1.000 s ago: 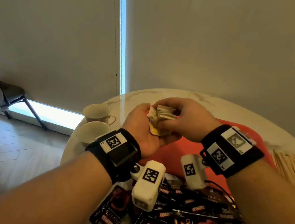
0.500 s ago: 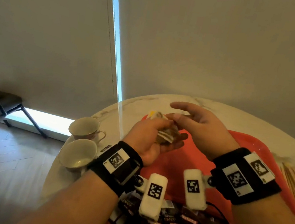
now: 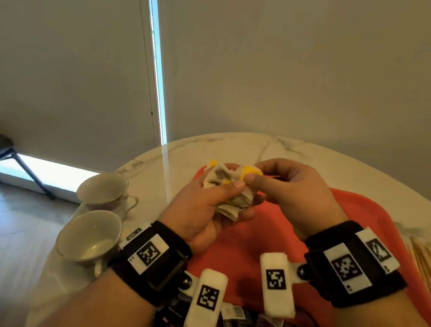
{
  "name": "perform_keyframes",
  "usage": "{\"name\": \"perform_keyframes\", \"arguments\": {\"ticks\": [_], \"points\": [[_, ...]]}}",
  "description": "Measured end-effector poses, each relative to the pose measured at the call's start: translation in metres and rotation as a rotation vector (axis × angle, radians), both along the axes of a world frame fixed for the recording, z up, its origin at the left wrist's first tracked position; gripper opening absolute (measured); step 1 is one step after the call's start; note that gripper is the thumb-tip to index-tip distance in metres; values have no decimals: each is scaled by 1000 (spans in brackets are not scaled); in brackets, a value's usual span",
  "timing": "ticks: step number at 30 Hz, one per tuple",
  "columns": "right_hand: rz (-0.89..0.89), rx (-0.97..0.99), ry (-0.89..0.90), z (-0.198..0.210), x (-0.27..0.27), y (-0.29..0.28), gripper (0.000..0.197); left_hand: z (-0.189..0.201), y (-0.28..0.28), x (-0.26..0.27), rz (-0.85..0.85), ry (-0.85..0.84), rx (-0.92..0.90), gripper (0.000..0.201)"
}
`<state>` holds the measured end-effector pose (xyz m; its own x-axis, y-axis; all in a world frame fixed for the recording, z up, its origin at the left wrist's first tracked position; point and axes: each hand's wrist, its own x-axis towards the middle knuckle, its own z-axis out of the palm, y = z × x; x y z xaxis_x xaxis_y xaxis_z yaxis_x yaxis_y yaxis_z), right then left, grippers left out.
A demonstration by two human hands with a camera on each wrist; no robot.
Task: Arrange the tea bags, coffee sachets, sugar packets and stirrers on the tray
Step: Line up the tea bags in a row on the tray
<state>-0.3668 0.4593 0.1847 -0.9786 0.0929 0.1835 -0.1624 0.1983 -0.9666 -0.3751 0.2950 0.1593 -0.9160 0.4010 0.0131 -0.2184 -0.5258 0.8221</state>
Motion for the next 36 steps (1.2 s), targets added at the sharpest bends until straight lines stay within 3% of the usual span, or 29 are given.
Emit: {"name": "perform_keyframes", "arguments": {"ticks": [4,11,14,20,31,36], "points": [[12,-146,0,2,0,-1,6,-4,-1,-1,97,21,28,53],[121,-625,30,13,9,-7,11,-14,-5,-10,260,26,-90,18],[71,-497,56,13,9,-8,14,-12,-5,-9,285,48,-105,15],[89,-359,67,10,10,-16,19,-4,-5,-2,271,207,-106,50],[98,-313,-89,23,16,-32,32,20,-29,2,385,251,-222,23],[106,-346,-308,17,19,-49,28,42,-58,-1,535,248,-238,19]]}}
